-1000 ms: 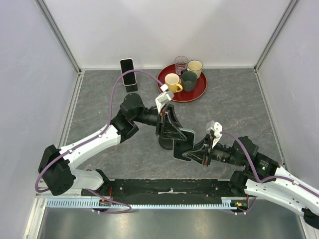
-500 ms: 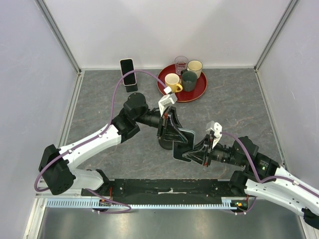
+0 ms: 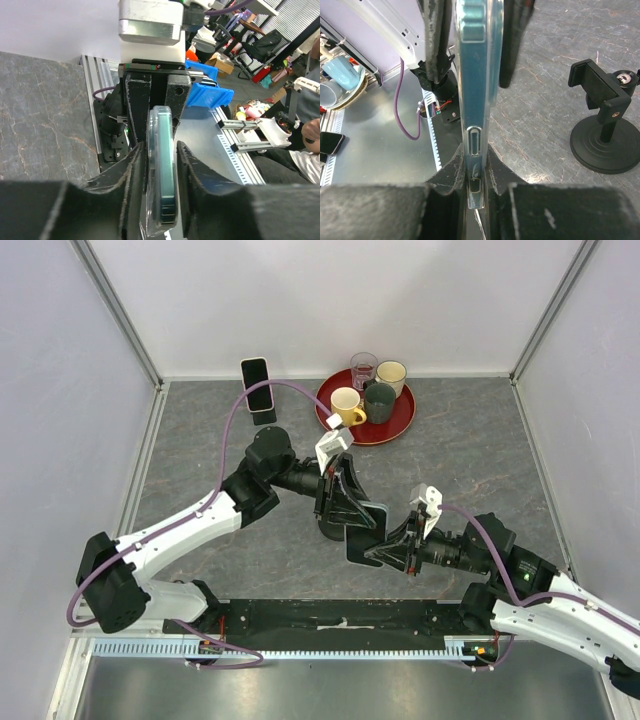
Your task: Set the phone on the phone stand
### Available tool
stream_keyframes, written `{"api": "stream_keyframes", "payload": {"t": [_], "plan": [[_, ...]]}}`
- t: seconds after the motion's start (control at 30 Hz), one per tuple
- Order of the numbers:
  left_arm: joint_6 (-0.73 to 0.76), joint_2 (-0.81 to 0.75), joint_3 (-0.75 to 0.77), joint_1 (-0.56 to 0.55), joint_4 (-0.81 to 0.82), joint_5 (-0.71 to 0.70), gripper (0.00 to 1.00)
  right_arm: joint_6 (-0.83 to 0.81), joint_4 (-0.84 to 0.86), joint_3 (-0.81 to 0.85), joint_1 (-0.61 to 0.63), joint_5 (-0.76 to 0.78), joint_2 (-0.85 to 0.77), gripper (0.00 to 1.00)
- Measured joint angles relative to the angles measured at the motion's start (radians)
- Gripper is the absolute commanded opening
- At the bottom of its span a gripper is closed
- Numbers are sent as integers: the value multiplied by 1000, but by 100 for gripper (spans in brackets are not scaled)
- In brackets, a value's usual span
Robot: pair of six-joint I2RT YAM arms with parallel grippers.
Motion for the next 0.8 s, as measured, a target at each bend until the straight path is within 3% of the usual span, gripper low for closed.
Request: {"api": "stream_keyframes", "payload": {"t": [0.07,0.17,0.23,0.3,0.37,0.4,0.47,0.53,0.63,0.8], "plan": [[-1,-5,0,0,10,0,21,0,0,0,0,0,-2,0],[5,-9,0,0,25,-6,4,8,5,0,2,1,-13,0],[10,-9,0,-2,32,-10,2,17,5,0,2,1,-13,0],[12,-10,-1,-2,32,-14,2,20,7,0,2,4,-11,16],[18,-14,-6,-2,31,-30,2,21,6,0,2,18,-5,45],[26,-21,-12,-2,28,-41,2,20,6,0,2,27,-3,53],[42,-42,-25,-2,4,-77,2,16,8,0,2,77,3,68],[71,-71,-31,-4,-47,-137,2,17,-1,0,2,146,12,75],[129,-126,-30,-7,-149,-296,2,23,-32,0,2,238,29,98],[189,-225,-36,-6,-261,-595,2,96,-99,0,2,486,27,98]]}}
